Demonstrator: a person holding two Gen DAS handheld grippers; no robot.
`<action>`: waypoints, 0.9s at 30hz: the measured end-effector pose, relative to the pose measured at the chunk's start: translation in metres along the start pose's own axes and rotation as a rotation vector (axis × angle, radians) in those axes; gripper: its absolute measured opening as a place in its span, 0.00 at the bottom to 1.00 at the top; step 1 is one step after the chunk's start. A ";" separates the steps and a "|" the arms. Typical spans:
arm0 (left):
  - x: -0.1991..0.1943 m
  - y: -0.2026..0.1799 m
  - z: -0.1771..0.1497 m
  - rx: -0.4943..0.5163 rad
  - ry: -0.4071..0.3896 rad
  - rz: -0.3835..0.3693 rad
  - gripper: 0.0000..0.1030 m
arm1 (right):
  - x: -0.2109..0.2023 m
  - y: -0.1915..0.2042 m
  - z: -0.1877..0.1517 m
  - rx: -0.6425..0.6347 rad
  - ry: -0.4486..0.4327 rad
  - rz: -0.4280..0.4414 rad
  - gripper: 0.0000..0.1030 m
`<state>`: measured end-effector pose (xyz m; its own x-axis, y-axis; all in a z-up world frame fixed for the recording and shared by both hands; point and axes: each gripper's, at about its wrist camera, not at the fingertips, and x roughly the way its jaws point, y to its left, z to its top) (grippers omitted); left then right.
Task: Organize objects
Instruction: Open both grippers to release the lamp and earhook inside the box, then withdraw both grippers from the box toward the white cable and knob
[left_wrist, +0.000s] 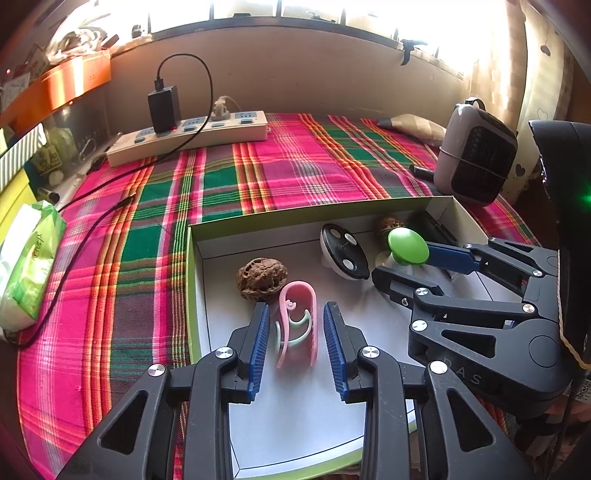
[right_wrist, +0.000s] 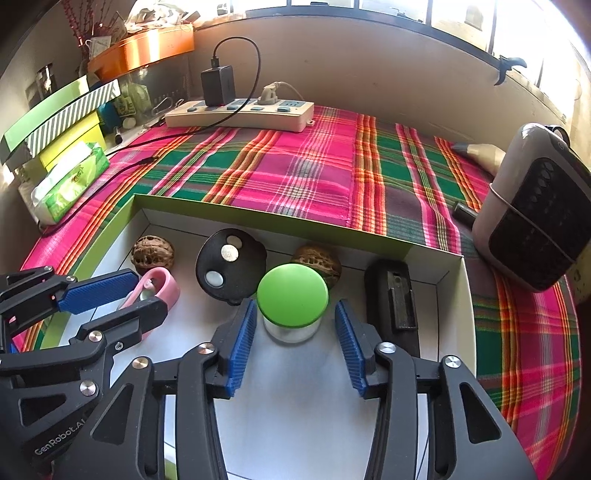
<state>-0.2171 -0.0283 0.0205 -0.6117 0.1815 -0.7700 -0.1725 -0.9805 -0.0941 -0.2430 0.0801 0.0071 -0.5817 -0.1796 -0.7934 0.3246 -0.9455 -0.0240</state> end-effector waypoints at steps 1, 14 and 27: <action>-0.001 0.001 0.000 -0.003 0.000 0.000 0.30 | -0.001 0.000 0.000 0.002 -0.002 -0.001 0.47; -0.016 0.003 -0.005 -0.022 -0.018 0.010 0.35 | -0.016 0.000 -0.005 0.015 -0.025 -0.015 0.47; -0.049 -0.003 -0.019 -0.027 -0.070 0.012 0.35 | -0.046 -0.002 -0.019 0.046 -0.077 -0.005 0.48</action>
<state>-0.1716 -0.0362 0.0465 -0.6665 0.1732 -0.7251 -0.1440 -0.9842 -0.1027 -0.2023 0.0952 0.0319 -0.6397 -0.1931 -0.7440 0.2877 -0.9577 0.0011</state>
